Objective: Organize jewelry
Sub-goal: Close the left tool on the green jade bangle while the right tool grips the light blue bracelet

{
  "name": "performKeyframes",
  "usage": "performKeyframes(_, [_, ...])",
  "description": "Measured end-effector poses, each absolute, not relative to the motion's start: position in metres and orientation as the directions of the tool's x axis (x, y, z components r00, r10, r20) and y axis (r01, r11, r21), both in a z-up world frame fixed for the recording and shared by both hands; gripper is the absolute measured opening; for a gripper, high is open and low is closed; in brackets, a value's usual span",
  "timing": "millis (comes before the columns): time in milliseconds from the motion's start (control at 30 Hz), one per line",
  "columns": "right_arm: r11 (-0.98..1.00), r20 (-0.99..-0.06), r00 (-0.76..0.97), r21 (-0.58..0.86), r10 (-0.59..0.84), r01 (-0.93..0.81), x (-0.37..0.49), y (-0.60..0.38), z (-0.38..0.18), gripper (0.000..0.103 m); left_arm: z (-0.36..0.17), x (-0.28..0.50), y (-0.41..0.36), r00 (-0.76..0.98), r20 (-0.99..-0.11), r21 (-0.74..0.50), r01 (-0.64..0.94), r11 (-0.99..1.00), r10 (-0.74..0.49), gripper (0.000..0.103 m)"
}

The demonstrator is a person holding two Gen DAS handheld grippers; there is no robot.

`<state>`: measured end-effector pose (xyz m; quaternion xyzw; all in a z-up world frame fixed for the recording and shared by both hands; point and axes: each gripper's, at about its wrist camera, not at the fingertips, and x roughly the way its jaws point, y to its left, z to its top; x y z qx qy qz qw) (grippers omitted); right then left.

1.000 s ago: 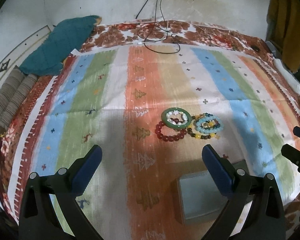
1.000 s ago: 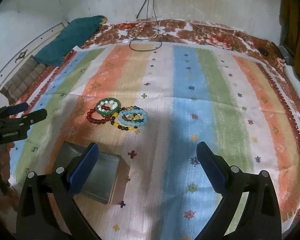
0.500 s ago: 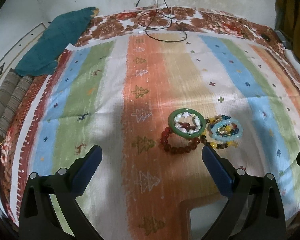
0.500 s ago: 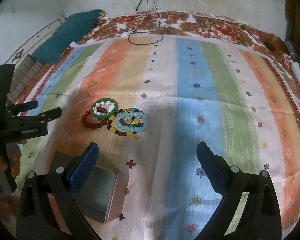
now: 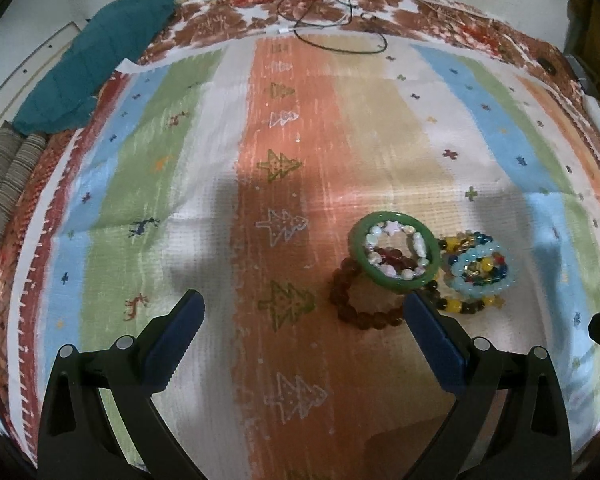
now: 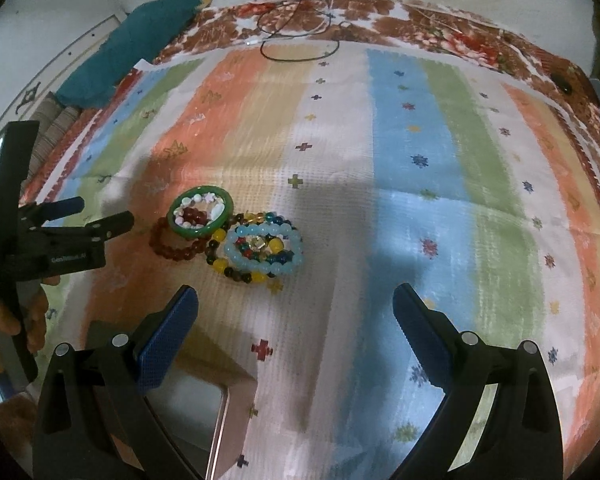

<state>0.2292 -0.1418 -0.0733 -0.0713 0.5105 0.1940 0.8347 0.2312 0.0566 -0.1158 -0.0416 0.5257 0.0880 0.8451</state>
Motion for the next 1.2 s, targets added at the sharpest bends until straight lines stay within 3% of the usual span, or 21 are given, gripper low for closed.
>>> performKeyframes(867, [0.914,-0.921,0.336,0.048,0.197,-0.404,0.284,-0.126,-0.120,0.098,-0.162,0.285,0.076,0.360,-0.932,-0.026,-0.197,0.980,0.048,0.095])
performKeyframes(933, [0.914,-0.924,0.330,0.048,0.194,-0.403,0.287,-0.127,-0.123,0.093,-0.165,0.288,0.077,0.354,-0.934,-0.024,-0.196,0.980,0.048,0.095])
performKeyframes(1000, [0.917,-0.929,0.320,0.047,0.186,-0.396,0.291,-0.127,-0.128,0.075,-0.169,0.291,0.077,0.345,-0.937,-0.021,-0.196,0.980,0.049,0.096])
performKeyframes(1200, [0.915,-0.935,0.306,0.042,0.178,-0.401,0.298,-0.125,-0.136,0.070,-0.177,0.297,0.076,0.339,-0.939,-0.011,-0.190,0.982,0.055,0.095])
